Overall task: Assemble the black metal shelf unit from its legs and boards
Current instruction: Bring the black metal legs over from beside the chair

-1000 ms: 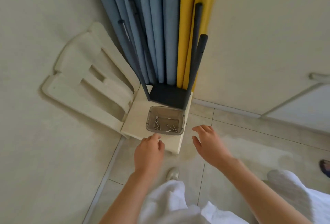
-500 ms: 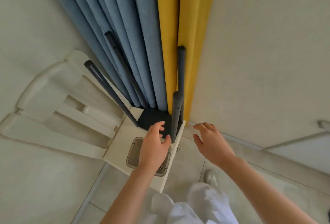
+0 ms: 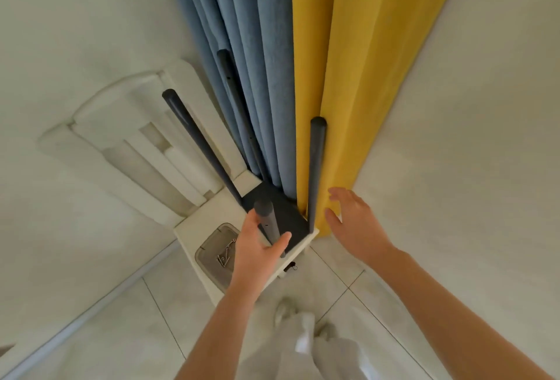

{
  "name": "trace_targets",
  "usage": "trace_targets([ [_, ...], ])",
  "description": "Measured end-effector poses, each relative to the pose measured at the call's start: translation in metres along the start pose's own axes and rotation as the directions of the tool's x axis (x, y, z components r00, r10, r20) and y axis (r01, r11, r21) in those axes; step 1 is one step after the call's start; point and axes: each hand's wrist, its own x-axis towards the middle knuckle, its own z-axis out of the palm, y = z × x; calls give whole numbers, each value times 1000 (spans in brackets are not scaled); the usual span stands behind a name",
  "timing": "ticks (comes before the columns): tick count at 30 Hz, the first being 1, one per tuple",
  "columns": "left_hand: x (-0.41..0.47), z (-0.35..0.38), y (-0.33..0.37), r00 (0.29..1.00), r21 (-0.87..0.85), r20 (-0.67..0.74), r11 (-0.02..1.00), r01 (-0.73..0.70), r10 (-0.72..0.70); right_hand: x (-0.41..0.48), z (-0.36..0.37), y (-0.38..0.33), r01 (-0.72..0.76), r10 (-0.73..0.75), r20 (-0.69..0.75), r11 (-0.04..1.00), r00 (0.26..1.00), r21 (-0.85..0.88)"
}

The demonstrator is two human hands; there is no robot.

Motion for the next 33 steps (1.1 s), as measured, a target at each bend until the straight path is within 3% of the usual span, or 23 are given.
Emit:
trace_targets([
  [9, 20, 19, -1, 989, -31, -151, 1000, 0, -5, 72, 12, 3, -20, 25, -43, 994, 999, 110],
  [16, 21, 28, -3, 970, -164, -118, 968, 190, -211, 97, 23, 2, -52, 66, -49, 968, 997, 247],
  [22, 32, 39, 3, 901, -261, -214, 911, 319, -376, 111, 19, 10, -5, 5, 3, 993, 1000, 120],
  [33, 55, 42, 29, 854, -354, -342, 896, 268, -391, 127, 6, 16, 98, -111, 43, 967, 993, 234],
])
